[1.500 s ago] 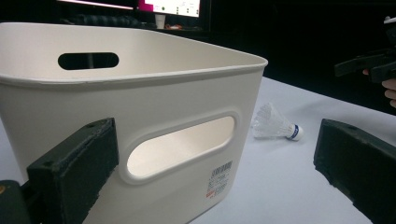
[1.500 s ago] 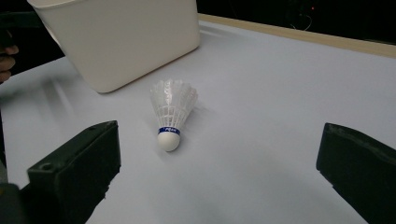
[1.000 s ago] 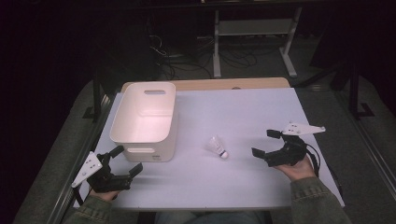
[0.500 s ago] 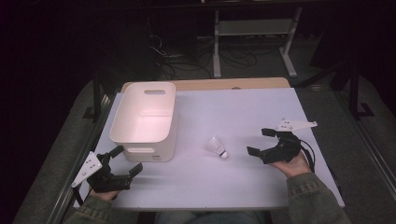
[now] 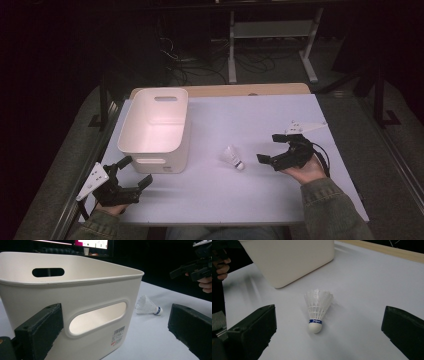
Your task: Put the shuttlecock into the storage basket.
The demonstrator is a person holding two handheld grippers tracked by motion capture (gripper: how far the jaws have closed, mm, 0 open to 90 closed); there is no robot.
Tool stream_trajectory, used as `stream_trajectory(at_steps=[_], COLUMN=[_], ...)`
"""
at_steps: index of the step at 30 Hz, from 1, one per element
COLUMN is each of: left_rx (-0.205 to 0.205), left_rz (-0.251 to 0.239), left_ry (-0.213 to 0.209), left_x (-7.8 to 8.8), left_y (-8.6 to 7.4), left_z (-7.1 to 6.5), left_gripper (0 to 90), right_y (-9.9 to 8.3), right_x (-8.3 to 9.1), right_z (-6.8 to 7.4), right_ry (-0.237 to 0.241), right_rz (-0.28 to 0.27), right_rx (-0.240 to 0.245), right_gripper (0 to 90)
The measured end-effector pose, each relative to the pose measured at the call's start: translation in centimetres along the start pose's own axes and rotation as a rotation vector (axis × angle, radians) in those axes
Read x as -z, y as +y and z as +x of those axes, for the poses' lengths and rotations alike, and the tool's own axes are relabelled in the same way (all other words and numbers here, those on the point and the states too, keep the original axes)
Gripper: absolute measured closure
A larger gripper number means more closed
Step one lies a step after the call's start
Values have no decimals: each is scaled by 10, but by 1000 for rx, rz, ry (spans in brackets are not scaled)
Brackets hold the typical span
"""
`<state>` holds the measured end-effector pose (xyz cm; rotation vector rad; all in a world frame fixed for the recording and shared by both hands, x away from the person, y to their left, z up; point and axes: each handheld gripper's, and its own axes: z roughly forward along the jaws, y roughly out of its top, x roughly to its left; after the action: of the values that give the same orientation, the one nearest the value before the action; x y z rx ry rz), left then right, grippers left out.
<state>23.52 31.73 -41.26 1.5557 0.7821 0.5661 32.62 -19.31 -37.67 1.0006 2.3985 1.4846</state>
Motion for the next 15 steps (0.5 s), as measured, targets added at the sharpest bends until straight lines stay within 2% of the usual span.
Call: stream_trajectory(at_steps=[9,15], left_rx=[-8,7], left_rz=[6,-2], left_ry=[-2,-4], left_x=[1,0], left_y=[0,0], left_z=[0,0], left_gripper=[0,0], right_y=[11,13], right_x=[-15,-24], right_z=[3,5], right_ry=[24,32], right_rz=[32,60], right_rx=[19,22], right_gripper=[0,0])
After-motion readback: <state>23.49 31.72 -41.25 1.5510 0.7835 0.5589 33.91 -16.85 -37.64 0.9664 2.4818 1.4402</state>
